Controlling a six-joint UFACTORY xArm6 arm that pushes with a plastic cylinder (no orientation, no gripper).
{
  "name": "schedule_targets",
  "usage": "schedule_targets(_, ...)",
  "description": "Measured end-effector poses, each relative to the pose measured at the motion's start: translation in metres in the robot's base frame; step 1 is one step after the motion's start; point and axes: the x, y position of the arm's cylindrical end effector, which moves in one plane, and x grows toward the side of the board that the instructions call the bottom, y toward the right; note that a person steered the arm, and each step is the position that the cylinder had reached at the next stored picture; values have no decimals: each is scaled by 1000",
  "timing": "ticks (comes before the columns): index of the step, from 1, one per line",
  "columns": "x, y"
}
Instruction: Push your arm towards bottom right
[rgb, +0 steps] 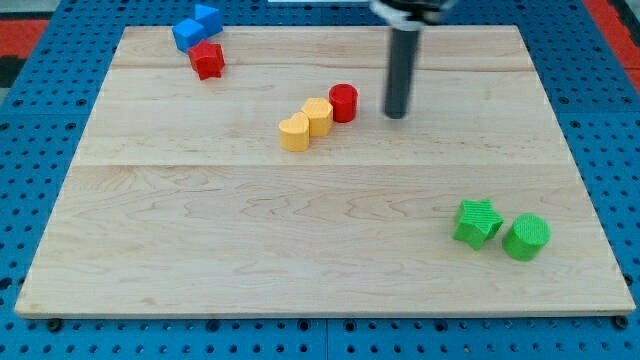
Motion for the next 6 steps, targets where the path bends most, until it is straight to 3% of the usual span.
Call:
schedule_targets(1,31,119)
schedule_targets(2,102,189)
schedule_targets(3,179,193)
schedule_targets(4,215,143)
schedule_targets(5,214,26)
schedule_targets(6,193,-51)
